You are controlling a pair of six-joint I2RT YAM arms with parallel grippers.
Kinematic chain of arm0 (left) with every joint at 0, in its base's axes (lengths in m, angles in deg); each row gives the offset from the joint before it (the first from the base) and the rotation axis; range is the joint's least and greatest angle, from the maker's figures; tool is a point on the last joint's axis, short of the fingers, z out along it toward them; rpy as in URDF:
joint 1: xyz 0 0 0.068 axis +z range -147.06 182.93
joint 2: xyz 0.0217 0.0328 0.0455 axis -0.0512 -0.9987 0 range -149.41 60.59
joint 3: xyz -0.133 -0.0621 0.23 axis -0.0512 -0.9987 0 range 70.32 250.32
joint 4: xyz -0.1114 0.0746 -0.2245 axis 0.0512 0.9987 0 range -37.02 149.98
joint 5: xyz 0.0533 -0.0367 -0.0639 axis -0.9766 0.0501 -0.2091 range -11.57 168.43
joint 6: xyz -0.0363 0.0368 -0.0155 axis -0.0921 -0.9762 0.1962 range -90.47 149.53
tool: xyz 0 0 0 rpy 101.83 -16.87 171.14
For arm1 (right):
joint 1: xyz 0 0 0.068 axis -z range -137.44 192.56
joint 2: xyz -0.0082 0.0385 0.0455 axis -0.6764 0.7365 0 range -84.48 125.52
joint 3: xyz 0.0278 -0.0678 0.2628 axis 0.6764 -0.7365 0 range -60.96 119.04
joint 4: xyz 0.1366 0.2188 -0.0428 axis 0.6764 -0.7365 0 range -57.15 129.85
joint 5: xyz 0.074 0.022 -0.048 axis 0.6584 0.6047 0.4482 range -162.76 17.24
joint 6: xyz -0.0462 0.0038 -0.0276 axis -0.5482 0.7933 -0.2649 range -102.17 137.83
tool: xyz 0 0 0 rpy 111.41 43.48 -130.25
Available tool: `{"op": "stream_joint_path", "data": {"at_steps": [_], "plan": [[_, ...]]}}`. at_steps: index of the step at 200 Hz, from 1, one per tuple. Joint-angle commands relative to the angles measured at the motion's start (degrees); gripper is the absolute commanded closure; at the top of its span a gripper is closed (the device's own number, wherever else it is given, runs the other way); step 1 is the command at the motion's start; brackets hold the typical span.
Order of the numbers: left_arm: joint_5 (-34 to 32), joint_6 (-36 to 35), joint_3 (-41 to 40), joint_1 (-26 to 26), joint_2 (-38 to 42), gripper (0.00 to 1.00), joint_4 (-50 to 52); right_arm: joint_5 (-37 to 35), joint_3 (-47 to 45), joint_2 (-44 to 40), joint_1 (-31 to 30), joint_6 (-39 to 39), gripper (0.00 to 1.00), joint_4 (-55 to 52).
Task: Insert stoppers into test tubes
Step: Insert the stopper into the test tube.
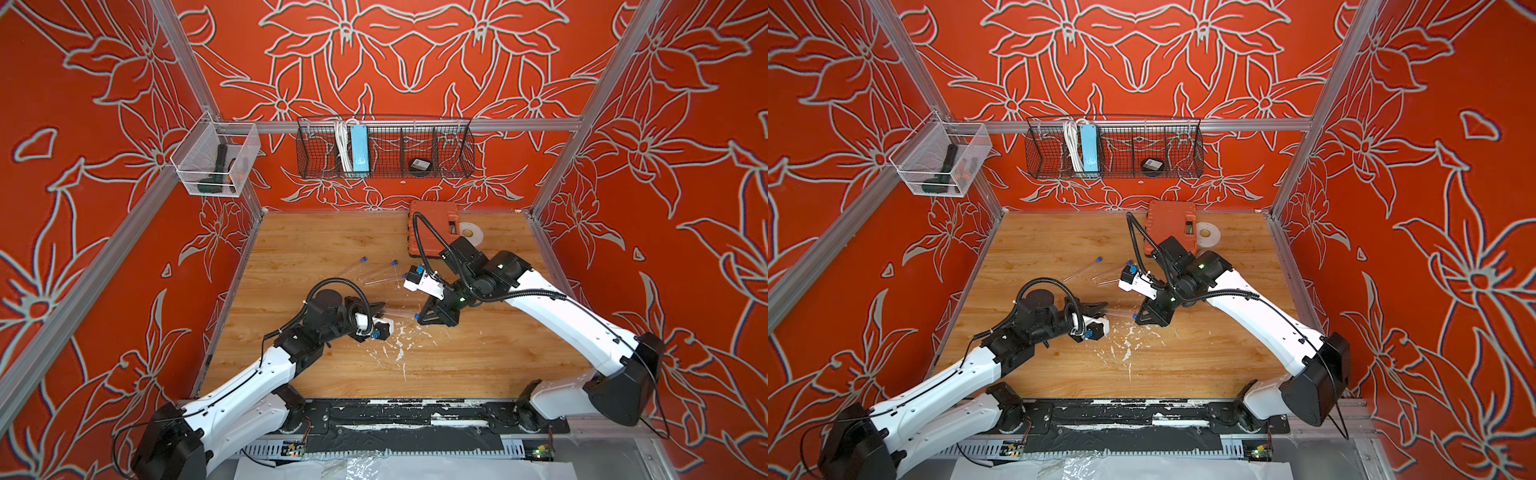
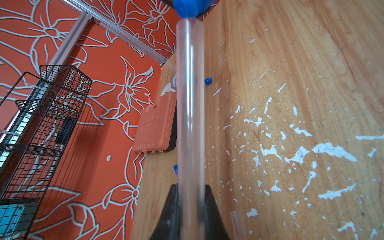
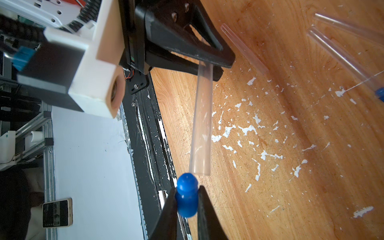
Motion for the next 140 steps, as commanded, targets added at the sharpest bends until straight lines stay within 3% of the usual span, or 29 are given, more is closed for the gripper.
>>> {"op": "stream_joint_path", "data": {"at_steps": [1, 78, 140], "plan": [[2.3, 1.0, -0.3, -0.6, 1.1, 1.0, -2.9, -1.8, 0.7, 0.4, -0.3, -1.1, 0.84, -0.8], [4.0, -1.9, -0.6, -1.1, 1.9, 1.0, -2.2, -0.5, 1.5, 0.9, -0.5, -1.2, 0.85, -0.8], [-0.4, -4.4, 0.1, -2.0, 0.6, 1.0, 0.0, 0.2, 1.6, 0.9, -0.8, -1.2, 0.86, -2.8]]}}
